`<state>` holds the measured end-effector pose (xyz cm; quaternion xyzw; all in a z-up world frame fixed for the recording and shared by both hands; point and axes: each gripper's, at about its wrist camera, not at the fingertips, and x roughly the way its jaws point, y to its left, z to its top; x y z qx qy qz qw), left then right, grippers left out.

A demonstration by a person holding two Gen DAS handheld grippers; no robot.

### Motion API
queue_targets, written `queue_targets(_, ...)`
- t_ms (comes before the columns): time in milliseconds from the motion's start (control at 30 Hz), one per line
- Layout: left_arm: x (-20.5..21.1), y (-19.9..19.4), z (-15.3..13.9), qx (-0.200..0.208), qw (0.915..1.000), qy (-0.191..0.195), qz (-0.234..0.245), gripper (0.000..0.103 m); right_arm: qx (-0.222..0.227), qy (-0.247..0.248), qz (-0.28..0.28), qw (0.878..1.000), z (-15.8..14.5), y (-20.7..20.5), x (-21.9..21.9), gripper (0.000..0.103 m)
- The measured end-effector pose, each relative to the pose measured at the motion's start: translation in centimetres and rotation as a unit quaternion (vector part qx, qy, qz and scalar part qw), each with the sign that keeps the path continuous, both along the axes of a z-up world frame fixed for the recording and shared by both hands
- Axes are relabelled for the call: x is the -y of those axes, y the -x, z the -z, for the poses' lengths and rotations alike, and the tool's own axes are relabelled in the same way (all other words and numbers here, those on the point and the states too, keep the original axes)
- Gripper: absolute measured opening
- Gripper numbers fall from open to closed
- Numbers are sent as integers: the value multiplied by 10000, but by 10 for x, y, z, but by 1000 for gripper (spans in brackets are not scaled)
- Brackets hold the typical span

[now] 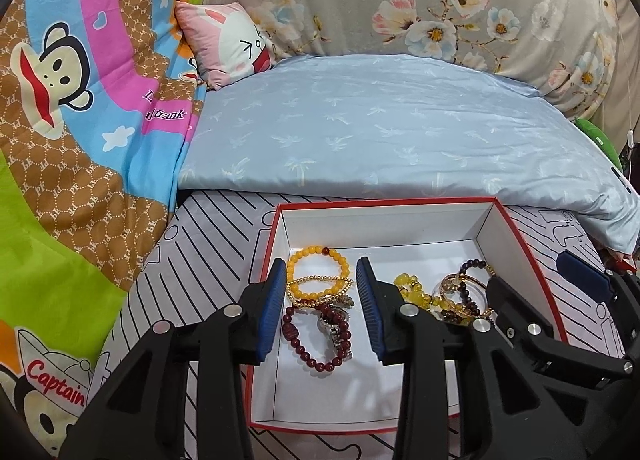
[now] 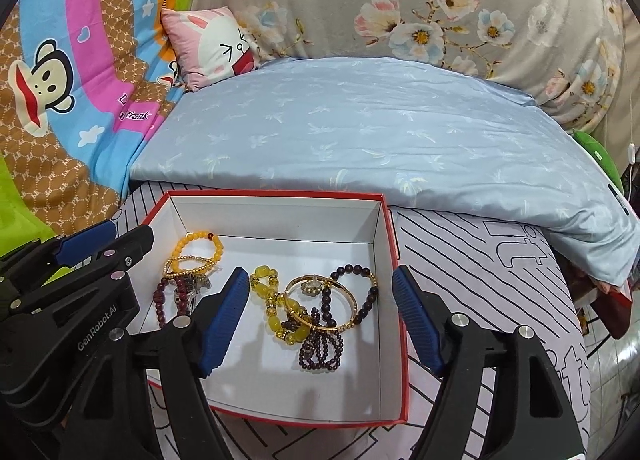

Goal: Organize jewelry

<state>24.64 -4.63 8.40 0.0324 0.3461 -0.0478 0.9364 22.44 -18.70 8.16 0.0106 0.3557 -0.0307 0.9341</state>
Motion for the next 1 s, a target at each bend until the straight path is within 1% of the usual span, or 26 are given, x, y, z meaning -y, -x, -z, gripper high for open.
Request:
queue_targets(167,0,7,-3,-5,10000,27,-16,39,-8,-9,44,10000,-3,7,2,71)
queue_targets(333,-5,13,-4,22,9999,42,-124,55,-28,-38,117,9999,-6,16,4,73)
queue_targets(433,-8,19,-5,27,9998,55,-165,62,-24,-38,201,9998,-6,22,5,76)
queue_targets(567,-10,26,-4,17,9998,67,-201,68,-37,-52,251,9997,-7,32,7,77)
queue_targets(633,-11,30,-4,23,9997,50,-244,74,-22,-26,294,9996,-7,37,6,77)
queue_targets(800,-16,43,-2,22,9995,122,-305,79,-29,-69,356,9993,-8,50,8,79)
queue_targets(867,-18,49,0,18,9994,134,-328,81,-22,-78,407,9991,-6,57,8,82)
queue_targets(933,-20,53,2,21,9992,133,-376,87,-6,-102,458,9989,-3,63,9,84)
queue_targets(1000,-23,58,5,15,9990,167,-417,90,-18,-180,473,9987,0,69,10,84)
